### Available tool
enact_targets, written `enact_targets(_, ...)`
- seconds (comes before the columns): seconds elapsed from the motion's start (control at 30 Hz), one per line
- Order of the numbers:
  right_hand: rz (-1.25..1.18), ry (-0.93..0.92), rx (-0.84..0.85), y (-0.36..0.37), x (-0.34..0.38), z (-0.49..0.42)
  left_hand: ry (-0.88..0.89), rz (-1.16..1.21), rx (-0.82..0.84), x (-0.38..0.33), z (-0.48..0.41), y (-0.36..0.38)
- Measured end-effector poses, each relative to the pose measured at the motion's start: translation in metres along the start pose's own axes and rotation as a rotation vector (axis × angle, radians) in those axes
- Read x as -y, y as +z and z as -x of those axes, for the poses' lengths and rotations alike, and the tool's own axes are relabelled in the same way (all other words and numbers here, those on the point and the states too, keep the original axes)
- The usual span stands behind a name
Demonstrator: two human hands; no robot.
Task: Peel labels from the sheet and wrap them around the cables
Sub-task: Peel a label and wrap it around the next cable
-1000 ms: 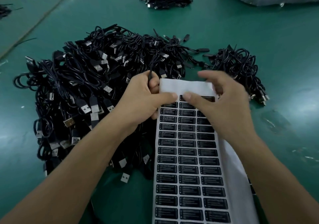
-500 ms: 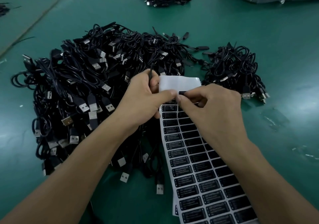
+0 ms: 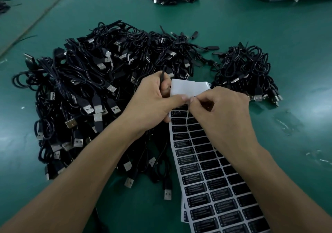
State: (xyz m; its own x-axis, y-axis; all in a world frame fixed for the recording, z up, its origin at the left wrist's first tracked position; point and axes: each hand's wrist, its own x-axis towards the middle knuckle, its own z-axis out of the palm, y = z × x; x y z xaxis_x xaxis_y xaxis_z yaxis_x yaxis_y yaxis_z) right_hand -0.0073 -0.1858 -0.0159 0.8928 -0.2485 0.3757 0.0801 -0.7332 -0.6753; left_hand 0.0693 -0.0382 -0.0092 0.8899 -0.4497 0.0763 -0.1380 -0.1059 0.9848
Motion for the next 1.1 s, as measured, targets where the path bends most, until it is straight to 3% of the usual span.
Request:
enact_targets(0.37,-0.149,0.022,-0.002,-0.0011,-0.0007,-0.0003,0.02,0.046,-0.046,0.0003,-0.0004,0.001)
enact_targets(1.1,-0.171,0.154,-0.01,-0.0045,0.0032,-0.001,0.124,-0.02,0.007,0.0067,-0.0014,0.0042)
